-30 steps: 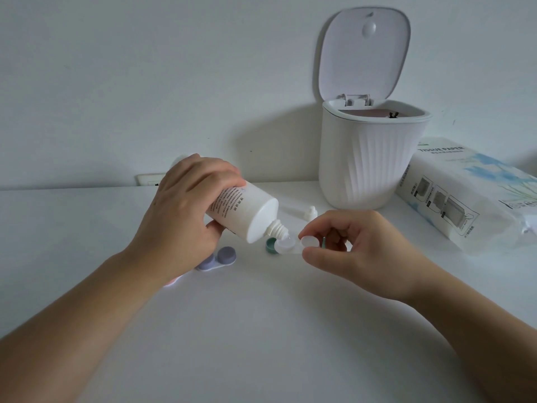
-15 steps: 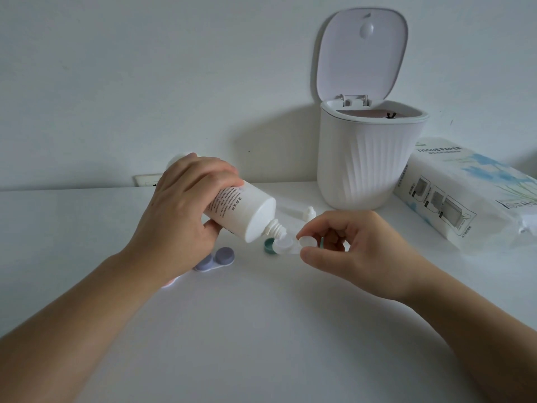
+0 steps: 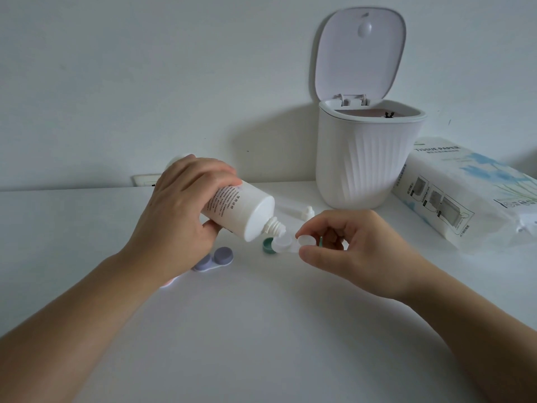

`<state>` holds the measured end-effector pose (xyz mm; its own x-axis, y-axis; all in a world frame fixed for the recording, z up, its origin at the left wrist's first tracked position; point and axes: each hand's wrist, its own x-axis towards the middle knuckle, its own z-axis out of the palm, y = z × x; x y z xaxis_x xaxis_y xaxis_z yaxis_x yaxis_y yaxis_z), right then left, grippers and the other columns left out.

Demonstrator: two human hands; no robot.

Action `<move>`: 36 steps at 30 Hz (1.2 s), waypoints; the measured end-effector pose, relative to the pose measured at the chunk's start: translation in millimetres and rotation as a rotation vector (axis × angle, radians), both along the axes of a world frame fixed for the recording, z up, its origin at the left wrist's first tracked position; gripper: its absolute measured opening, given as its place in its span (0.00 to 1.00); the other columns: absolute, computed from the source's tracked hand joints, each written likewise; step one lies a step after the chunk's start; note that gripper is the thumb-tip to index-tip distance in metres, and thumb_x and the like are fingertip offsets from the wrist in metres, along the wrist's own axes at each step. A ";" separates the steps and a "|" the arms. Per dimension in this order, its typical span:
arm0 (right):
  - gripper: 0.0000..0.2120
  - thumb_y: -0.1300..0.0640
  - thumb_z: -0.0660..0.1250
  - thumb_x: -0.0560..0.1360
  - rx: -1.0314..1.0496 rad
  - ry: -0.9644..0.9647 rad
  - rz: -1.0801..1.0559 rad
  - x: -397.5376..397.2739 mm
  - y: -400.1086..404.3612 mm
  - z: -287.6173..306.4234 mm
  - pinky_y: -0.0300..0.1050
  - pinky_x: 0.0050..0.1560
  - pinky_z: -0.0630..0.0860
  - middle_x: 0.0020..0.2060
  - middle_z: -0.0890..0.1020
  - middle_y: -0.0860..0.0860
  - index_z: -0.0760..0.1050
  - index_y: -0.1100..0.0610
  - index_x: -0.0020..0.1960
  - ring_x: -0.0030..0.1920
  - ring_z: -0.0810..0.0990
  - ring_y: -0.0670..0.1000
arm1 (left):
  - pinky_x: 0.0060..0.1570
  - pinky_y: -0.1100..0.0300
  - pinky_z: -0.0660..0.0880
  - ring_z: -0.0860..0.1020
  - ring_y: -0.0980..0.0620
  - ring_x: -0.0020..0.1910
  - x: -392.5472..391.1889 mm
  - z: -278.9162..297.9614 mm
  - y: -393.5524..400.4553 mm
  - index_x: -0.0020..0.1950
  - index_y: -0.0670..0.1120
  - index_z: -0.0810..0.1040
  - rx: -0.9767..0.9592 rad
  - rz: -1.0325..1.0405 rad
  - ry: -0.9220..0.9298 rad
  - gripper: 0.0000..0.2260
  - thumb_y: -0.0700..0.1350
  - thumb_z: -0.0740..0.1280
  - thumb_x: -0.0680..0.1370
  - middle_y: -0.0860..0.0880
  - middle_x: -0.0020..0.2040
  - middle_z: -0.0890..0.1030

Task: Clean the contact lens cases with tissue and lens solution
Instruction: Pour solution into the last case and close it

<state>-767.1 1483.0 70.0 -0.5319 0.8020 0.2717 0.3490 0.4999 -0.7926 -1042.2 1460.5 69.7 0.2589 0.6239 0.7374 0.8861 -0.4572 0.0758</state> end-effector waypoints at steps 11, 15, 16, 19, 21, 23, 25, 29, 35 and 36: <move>0.03 0.53 0.75 0.71 0.009 0.005 -0.005 -1.2 -0.5 0.5 0.42 0.36 0.74 0.36 0.82 0.49 0.84 0.49 0.44 0.32 0.74 0.46 | 0.69 0.48 0.67 0.74 0.41 0.63 -0.7 0.5 -1.0 0.60 0.43 0.79 -0.051 0.012 -0.055 0.27 0.29 0.77 0.64 0.49 0.61 0.80; 0.03 0.53 0.75 0.71 0.006 0.006 -0.008 -1.1 -0.8 0.5 0.48 0.37 0.75 0.35 0.82 0.50 0.84 0.49 0.45 0.32 0.74 0.47 | 0.71 0.49 0.66 0.74 0.41 0.63 -0.3 -0.7 -0.2 0.60 0.42 0.80 -0.028 0.023 -0.033 0.26 0.28 0.77 0.64 0.48 0.61 0.80; 0.03 0.53 0.75 0.71 0.005 0.005 -0.004 -1.0 -1.0 0.5 0.48 0.37 0.75 0.35 0.81 0.51 0.84 0.48 0.45 0.32 0.74 0.48 | 0.71 0.50 0.65 0.74 0.41 0.63 -0.1 -1.1 0.1 0.59 0.42 0.80 -0.021 0.021 -0.027 0.26 0.27 0.77 0.64 0.48 0.61 0.80; 0.03 0.52 0.75 0.71 0.003 -0.003 0.003 -1.0 -1.2 0.6 0.49 0.37 0.75 0.35 0.82 0.53 0.84 0.48 0.45 0.34 0.75 0.55 | 0.71 0.50 0.65 0.74 0.41 0.62 -0.4 -2.0 0.5 0.59 0.42 0.80 -0.004 0.021 -0.012 0.26 0.27 0.76 0.63 0.48 0.60 0.81; 0.03 0.52 0.75 0.71 0.002 -0.008 0.002 -1.2 -1.2 0.6 0.50 0.38 0.75 0.36 0.82 0.57 0.84 0.48 0.45 0.35 0.76 0.57 | 0.71 0.50 0.65 0.75 0.41 0.63 -1.1 -1.4 0.9 0.59 0.42 0.80 0.003 0.024 -0.007 0.26 0.26 0.76 0.63 0.48 0.60 0.81; 0.02 0.52 0.75 0.72 0.003 -0.006 0.003 -1.2 -1.2 0.8 0.50 0.38 0.75 0.36 0.81 0.57 0.84 0.48 0.45 0.35 0.76 0.57 | 0.71 0.51 0.65 0.75 0.41 0.63 -0.7 -1.3 0.7 0.59 0.42 0.80 0.006 0.030 -0.001 0.26 0.26 0.75 0.63 0.48 0.60 0.81; 0.03 0.52 0.75 0.72 0.005 -0.007 0.002 -1.0 -1.1 1.1 0.48 0.38 0.75 0.36 0.81 0.56 0.84 0.48 0.45 0.35 0.76 0.56 | 0.72 0.51 0.64 0.75 0.41 0.63 -0.4 -0.7 0.7 0.59 0.42 0.80 0.009 0.034 0.003 0.27 0.26 0.75 0.63 0.48 0.60 0.81; 0.03 0.53 0.75 0.71 0.000 -0.011 0.006 -0.2 -1.2 1.0 0.40 0.36 0.73 0.35 0.82 0.49 0.84 0.48 0.45 0.32 0.73 0.46 | 0.73 0.53 0.63 0.75 0.41 0.63 -0.6 -0.3 0.6 0.59 0.42 0.80 0.016 0.037 0.008 0.27 0.25 0.75 0.62 0.48 0.60 0.81; 0.03 0.52 0.74 0.71 0.010 -0.011 -0.003 -0.1 -1.3 1.0 0.42 0.37 0.74 0.36 0.83 0.50 0.84 0.48 0.45 0.32 0.74 0.46 | 0.72 0.53 0.63 0.76 0.40 0.62 -1.1 0.3 1.2 0.58 0.42 0.80 0.024 0.036 0.022 0.27 0.25 0.74 0.62 0.47 0.60 0.81; 0.02 0.53 0.75 0.72 0.011 -0.008 -0.001 0.1 -1.0 0.9 0.41 0.37 0.74 0.36 0.83 0.49 0.84 0.48 0.45 0.32 0.74 0.45 | 0.72 0.53 0.63 0.76 0.40 0.62 -1.2 0.4 1.2 0.58 0.42 0.80 0.026 0.036 0.021 0.27 0.25 0.74 0.62 0.47 0.60 0.81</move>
<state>-767.0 1481.9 70.9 -0.5336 0.7993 0.2764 0.3558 0.5086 -0.7840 -1043.4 1461.7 70.1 0.2517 0.6140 0.7481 0.9034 -0.4263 0.0459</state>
